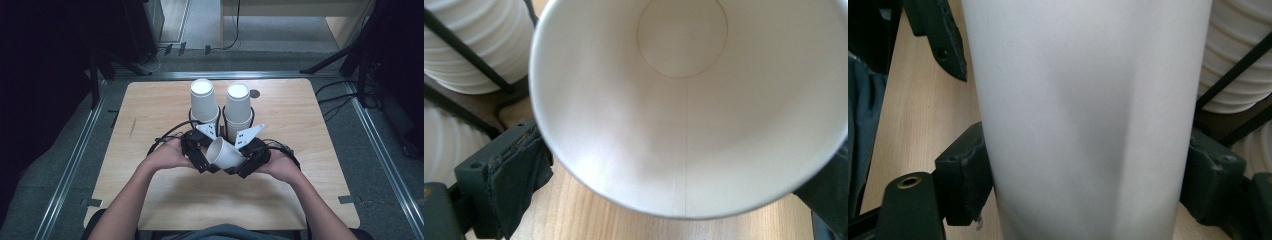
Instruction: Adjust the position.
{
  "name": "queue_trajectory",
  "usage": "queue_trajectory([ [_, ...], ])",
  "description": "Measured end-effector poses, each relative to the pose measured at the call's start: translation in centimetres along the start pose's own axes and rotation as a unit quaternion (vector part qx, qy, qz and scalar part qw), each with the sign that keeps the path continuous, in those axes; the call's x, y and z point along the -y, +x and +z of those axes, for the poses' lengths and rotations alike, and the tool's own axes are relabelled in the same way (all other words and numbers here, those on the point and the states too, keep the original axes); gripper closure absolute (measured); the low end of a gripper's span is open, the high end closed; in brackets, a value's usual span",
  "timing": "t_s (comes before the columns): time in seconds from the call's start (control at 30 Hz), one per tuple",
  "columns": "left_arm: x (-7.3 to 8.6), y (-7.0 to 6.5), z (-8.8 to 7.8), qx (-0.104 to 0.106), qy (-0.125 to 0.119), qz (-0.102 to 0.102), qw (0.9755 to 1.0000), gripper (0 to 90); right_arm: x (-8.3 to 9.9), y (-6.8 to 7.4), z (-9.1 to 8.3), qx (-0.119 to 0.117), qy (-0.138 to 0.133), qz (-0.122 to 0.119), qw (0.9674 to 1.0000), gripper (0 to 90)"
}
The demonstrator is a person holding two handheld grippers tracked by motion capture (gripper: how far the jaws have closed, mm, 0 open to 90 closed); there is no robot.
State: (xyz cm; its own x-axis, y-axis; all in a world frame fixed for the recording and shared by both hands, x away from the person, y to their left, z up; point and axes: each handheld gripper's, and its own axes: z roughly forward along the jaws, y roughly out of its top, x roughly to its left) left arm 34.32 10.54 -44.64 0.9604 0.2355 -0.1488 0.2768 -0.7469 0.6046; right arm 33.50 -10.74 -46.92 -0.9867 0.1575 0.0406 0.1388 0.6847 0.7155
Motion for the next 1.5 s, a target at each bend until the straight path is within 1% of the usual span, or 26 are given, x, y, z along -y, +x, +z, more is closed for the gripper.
queue_trajectory([
  [0.07, 0.3, 0.0, -0.4, 0.005, -0.017, -0.006, 0.9998, 0.0, 0.0, 0.0, -0.1, -0.001, -0.006, 0.0, 1.0, 20.5],
  [0.1, 0.4, 0.0, -0.5, 0.006, -0.021, -0.007, 0.9997, 0.0, 0.0, 0.0, -0.2, -0.001, -0.008, 0.002, 1.0, 20.5],
  [0.13, 0.5, 0.0, -0.6, 0.007, -0.027, -0.013, 0.9995, 0.0, 0.0, 0.0, -0.3, -0.001, -0.011, 0.003, 0.9999, 20.5],
  [0.2, 0.7, -0.1, -0.8, 0.004, -0.039, -0.017, 0.9991, 0.0, -0.1, 0.1, -0.5, -0.003, -0.019, 0.003, 0.9998, 20.5],
  [0.23, 0.8, -0.1, -0.8, 0.009, -0.045, -0.021, 0.9987, 0.0, -0.1, 0.1, -0.5, -0.004, -0.022, 0.001, 0.9997, 20.5],
  [0.3, 0.9, -0.2, -0.8, 0.009, -0.06, -0.027, 0.9978, 0.0, -0.2, 0.1, -0.6, -0.006, -0.028, 0.001, 0.9996, 20.5],
  [0.37, 0.9, -0.3, -0.7, 0.006, -0.069, -0.027, 0.9972, 0.0, -0.2, 0.1, -0.6, -0.009, -0.031, 0.005, 0.9995, 20.5],
  [0.4, 0.9, -0.3, -0.7, 0.008, -0.072, -0.029, 0.997, 0.0, -0.2, 0.1, -0.6, -0.009, -0.035, 0.005, 0.9993, 20.5],
  [0.47, 0.8, -0.4, -0.5, 0.006, -0.08, -0.027, 0.9964, 0.0, -0.2, 0.1, -0.7, -0.013, -0.041, 0.011, 0.999, 20.5],
  [0.53, 0.7, -0.4, -0.4, 0.007, -0.088, -0.031, 0.9956, 0.0, -0.2, 0.1, -0.7, -0.017, -0.044, 0.013, 0.9988, 20.5],
  [0.63, 0.7, -0.3, -0.4, 0.017, -0.108, -0.037, 0.9933, 6.0, -0.2, 0.1, -0.6, -0.02, -0.047, 0.016, 0.9986, 20.4],
  [0.73, 0.7, -0.4, -0.4, 0.016, -0.114, -0.034, 0.9928, 7.2, -0.1, -0.1, -0.6, -0.024, -0.047, 0.021, 0.9984, 20.4],
  [0.87, 0.7, -0.4, -0.6, 0.017, -0.118, -0.035, 0.9923, 9.6, -0.1, -0.1, -0.6, -0.027, -0.048, 0.023, 0.9982, 20.6],
  [0.93, 0.6, -0.4, -0.7, 0.019, -0.111, -0.035, 0.993, 10.9, -0.1, -0.1, -0.6, -0.028, -0.048, 0.025, 0.9982, 20.6],
  [1.0, 0.5, -0.4, -0.7, 0.018, -0.105, -0.032, 0.9937, 11.3, -0.1, -0.2, -0.5, -0.035, -0.045, 0.032, 0.9979, 20.1],
  [1.03, 0.5, -0.4, -0.7, 0.016, -0.1, -0.03, 0.9944, 11.3, -0.1, -0.2, -0.5, -0.037, -0.039, 0.033, 0.998, 18.9],
  [1.07, 0.5, -0.4, -0.8, 0.015, -0.095, -0.03, 0.9949, 11.4, -0.1, -0.2, -0.4, -0.036, -0.033, 0.037, 0.9981, 16.0],
  [1.1, 0.5, -0.4, -0.9, 0.014, -0.095, -0.03, 0.995, 11.4, -0.2, -0.2, -0.3, -0.032, -0.024, 0.037, 0.9985, 13.5],
  [1.13, 0.5, -0.3, -1.1, 0.013, -0.094, -0.029, 0.9951, 11.4, -0.1, -0.1, -0.2, -0.031, -0.018, 0.038, 0.9986, 13.7],
  [1.17, 0.5, -0.3, -1.2, 0.015, -0.094, -0.031, 0.995, 11.4, -0.1, -0.1, -0.2, -0.028, -0.013, 0.04, 0.9987, 13.7],
  [1.2, 0.5, -0.3, -1.4, 0.012, -0.091, -0.032, 0.9952, 11.4, -0.1, -0.2, -0.2, -0.023, -0.012, 0.04, 0.9989, 13.7],
  [1.27, 0.5, -0.3, -1.7, 0.01, -0.082, -0.029, 0.9962, 11.4, -0.1, -0.3, -0.3, -0.023, -0.013, 0.041, 0.9988, 13.7],
  [1.3, 0.5, -0.3, -1.8, 0.004, -0.078, -0.025, 0.9966, 11.4, -0.1, -0.3, -0.4, -0.024, -0.013, 0.043, 0.9987, 13.7],
  [1.4, 0.5, -0.2, -2.0, 0.005, -0.066, -0.021, 0.9976, 11.4, 0.0, -0.3, -0.4, -0.026, -0.01, 0.043, 0.9987, 13.7],
  [1.5, 0.3, -0.1, -1.9, 0.0, -0.042, -0.012, 0.999, 11.4, 0.0, -0.2, -0.3, -0.025, -0.008, 0.037, 0.999, 13.7],
])
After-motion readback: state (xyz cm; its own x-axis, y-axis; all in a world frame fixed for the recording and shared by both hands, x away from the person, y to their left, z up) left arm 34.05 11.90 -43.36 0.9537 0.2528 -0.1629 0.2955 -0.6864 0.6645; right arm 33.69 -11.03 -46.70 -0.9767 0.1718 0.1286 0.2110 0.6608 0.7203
